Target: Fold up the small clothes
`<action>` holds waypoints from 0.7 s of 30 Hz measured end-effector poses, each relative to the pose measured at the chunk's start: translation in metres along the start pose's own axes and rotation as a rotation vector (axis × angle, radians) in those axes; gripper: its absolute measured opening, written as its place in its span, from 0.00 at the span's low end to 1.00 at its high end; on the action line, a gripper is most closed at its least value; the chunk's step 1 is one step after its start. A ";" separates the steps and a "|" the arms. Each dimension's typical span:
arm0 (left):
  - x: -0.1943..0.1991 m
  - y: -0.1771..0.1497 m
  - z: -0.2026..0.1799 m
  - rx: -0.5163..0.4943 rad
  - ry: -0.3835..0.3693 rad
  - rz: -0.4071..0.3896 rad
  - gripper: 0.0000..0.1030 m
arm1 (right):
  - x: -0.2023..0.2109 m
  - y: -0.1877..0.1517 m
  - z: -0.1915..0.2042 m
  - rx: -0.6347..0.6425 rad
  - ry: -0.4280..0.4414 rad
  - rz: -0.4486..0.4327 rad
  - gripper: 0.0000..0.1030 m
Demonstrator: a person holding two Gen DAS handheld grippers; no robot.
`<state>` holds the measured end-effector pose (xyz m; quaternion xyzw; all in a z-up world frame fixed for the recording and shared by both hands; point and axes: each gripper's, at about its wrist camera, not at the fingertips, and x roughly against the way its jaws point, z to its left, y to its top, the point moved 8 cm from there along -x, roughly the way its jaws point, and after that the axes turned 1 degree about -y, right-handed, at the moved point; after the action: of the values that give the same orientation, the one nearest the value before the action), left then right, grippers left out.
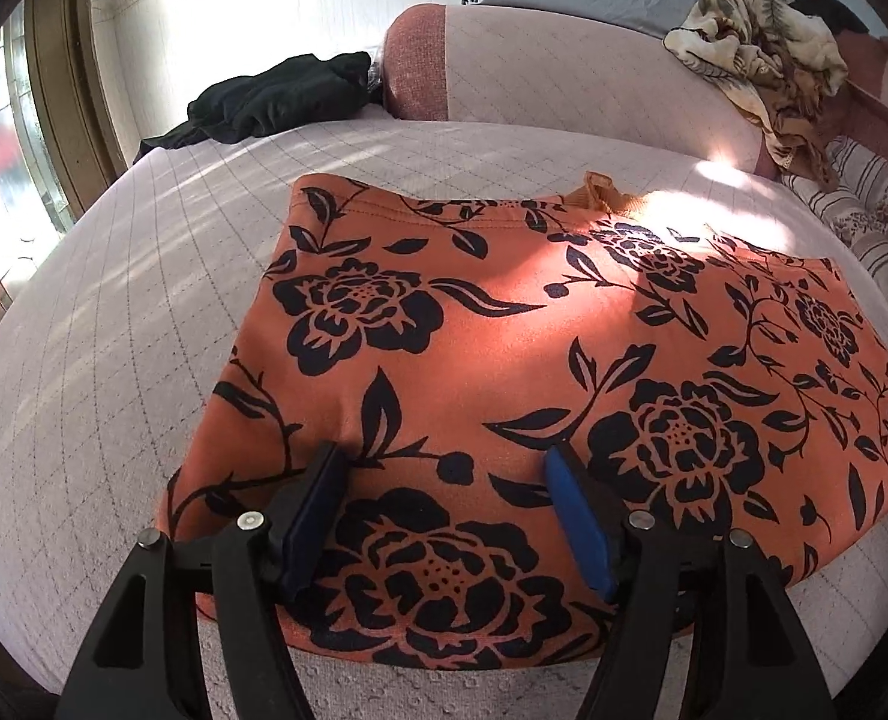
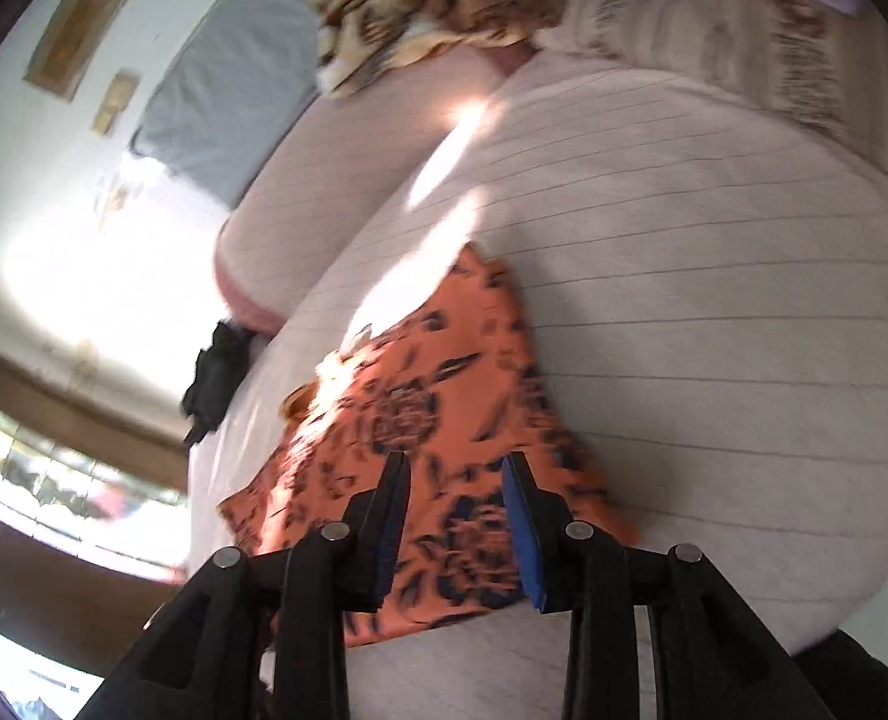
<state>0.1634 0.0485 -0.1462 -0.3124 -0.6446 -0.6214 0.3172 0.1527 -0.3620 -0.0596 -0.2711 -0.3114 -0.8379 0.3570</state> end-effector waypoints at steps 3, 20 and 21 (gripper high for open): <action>0.001 0.000 0.001 0.003 -0.011 -0.005 0.68 | -0.050 0.007 0.040 0.022 0.163 0.146 0.70; -0.001 0.001 0.001 -0.002 -0.038 -0.036 0.72 | -0.123 0.078 0.030 -0.152 0.225 0.094 0.66; -0.001 0.001 0.001 -0.003 -0.037 -0.037 0.72 | -0.132 0.057 0.046 -0.105 0.254 0.185 0.70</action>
<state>0.1647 0.0491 -0.1467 -0.3127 -0.6550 -0.6223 0.2932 0.2861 -0.3044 -0.0997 -0.2088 -0.1933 -0.8441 0.4546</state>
